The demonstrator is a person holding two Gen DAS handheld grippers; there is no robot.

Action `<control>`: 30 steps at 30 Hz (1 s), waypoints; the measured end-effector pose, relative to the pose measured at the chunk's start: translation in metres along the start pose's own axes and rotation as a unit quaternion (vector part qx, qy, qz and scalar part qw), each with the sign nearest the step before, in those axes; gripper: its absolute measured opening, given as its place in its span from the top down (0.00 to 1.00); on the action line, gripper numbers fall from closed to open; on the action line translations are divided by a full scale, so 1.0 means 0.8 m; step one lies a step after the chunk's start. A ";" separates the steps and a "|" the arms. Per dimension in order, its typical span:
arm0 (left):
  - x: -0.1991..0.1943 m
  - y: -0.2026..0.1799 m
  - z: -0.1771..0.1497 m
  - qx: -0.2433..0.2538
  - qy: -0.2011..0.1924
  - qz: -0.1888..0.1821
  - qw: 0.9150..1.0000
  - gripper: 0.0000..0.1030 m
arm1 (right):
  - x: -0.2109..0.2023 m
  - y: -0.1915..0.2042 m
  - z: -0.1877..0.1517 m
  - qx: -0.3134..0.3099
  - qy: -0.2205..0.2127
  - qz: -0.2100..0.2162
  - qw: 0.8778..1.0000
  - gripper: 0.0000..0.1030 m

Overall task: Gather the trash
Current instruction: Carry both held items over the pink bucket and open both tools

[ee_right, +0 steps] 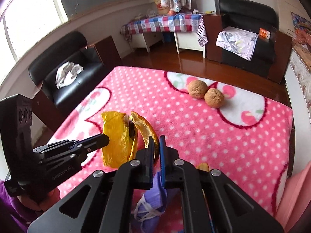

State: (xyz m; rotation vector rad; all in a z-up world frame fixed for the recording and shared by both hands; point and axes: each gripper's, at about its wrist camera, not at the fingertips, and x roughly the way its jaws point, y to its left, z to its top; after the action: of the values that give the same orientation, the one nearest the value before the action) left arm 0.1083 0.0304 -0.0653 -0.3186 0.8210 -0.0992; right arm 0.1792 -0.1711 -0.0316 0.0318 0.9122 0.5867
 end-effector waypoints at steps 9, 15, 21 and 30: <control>-0.041 -0.027 0.008 0.018 -0.030 -0.017 0.999 0.98 | -0.056 -0.008 -0.009 0.034 -0.046 0.009 0.998 0.94; -0.064 -0.054 0.007 0.038 -0.041 -0.031 0.998 0.98 | -0.091 -0.020 -0.023 0.053 -0.071 -0.002 0.996 0.94; -0.080 -0.096 0.003 0.072 -0.047 -0.054 0.995 0.98 | -0.128 -0.045 -0.047 0.088 -0.098 -0.021 0.991 0.94; -0.077 -0.182 -0.002 0.122 -0.038 -0.106 0.986 0.98 | -0.198 -0.100 -0.096 0.135 -0.144 -0.097 0.975 0.94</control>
State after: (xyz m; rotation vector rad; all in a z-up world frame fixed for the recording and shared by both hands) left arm 0.0705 -0.0948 0.0234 -0.1763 0.6896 -0.3826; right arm 0.0846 -0.3331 0.0158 0.2639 0.6956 0.2632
